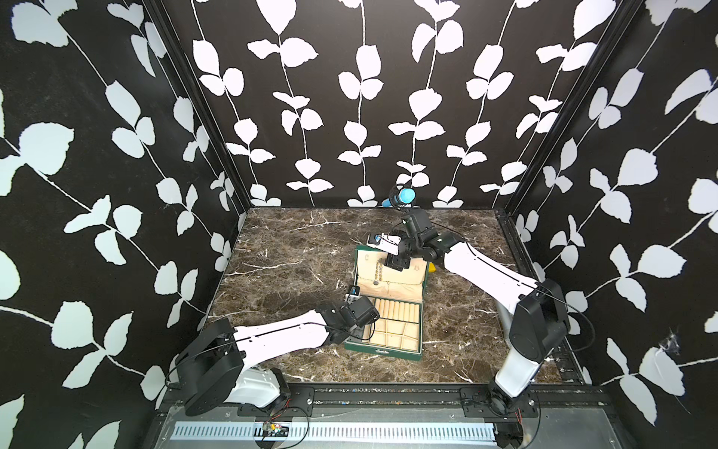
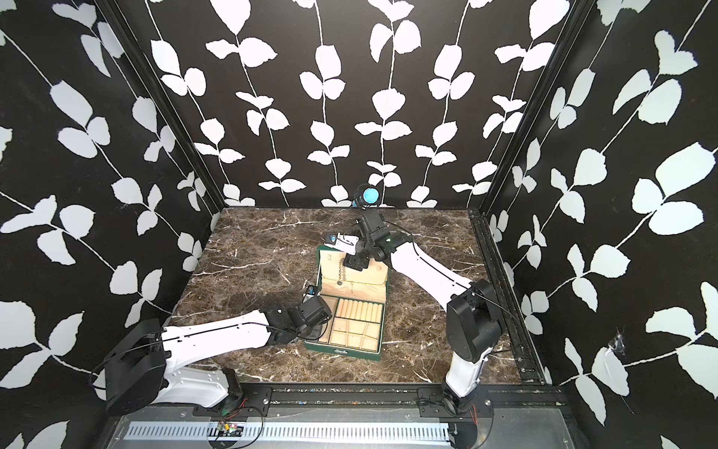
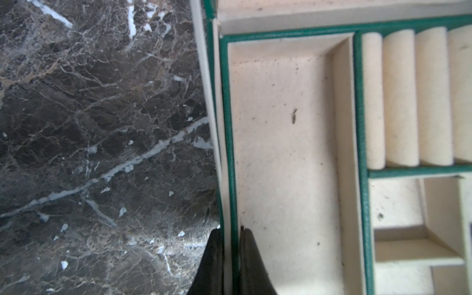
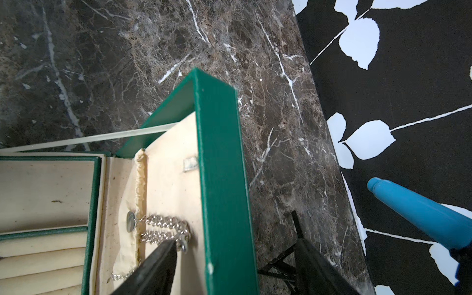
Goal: Put jewelry chain into jewelry box
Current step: Close the fastener on the jewelry box.
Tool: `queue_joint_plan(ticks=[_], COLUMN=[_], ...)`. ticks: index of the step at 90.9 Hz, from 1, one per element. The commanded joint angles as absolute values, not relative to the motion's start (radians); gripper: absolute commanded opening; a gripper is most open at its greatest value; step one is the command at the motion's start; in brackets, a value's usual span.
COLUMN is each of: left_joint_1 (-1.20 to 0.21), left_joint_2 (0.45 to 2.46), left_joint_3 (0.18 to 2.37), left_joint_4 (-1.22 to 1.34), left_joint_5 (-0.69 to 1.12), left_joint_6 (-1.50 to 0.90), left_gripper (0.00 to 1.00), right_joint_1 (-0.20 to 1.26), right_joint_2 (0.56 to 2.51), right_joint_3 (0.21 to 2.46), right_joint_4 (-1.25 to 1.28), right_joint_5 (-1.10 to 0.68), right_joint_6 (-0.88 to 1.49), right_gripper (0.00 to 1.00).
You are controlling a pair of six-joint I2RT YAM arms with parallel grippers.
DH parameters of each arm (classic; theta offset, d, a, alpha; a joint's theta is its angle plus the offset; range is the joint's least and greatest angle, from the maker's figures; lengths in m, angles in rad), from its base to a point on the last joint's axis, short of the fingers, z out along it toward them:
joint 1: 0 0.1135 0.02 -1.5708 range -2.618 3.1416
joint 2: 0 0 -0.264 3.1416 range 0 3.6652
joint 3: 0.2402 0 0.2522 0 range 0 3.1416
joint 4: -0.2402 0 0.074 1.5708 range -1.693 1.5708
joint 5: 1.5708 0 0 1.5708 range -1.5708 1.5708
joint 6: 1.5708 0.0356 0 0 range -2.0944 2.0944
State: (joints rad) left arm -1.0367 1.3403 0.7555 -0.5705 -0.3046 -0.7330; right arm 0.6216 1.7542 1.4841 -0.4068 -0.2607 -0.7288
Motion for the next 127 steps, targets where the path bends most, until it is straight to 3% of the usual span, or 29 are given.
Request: queue_joint_plan(ticks=[1, 68, 96, 127], left_joint_1=[-1.051, -1.052, -1.052, -1.052], left_joint_2=[1.336, 1.326, 1.326, 1.32], left_joint_3=[0.746, 0.734, 0.734, 0.735], left_joint_4=[-0.617, -0.613, -0.612, -0.617], left_joint_5=[-0.289, -0.287, -0.287, -0.29], left_joint_6=[-0.683, -0.693, -0.695, -0.695], left_gripper=[0.07, 0.06, 0.06, 0.06], right_joint_1=[0.625, 0.684, 0.686, 0.678], right_joint_2=[1.793, 1.793, 1.79, 1.723], right_joint_3=[1.503, 1.439, 1.443, 1.408], right_joint_4=[-0.376, -0.288, -0.29, -0.311], right_joint_5=[-0.238, -0.085, -0.098, -0.11], right_joint_6=[-0.727, -0.746, -0.739, -0.75], right_gripper=[0.76, 0.81, 0.73, 0.81])
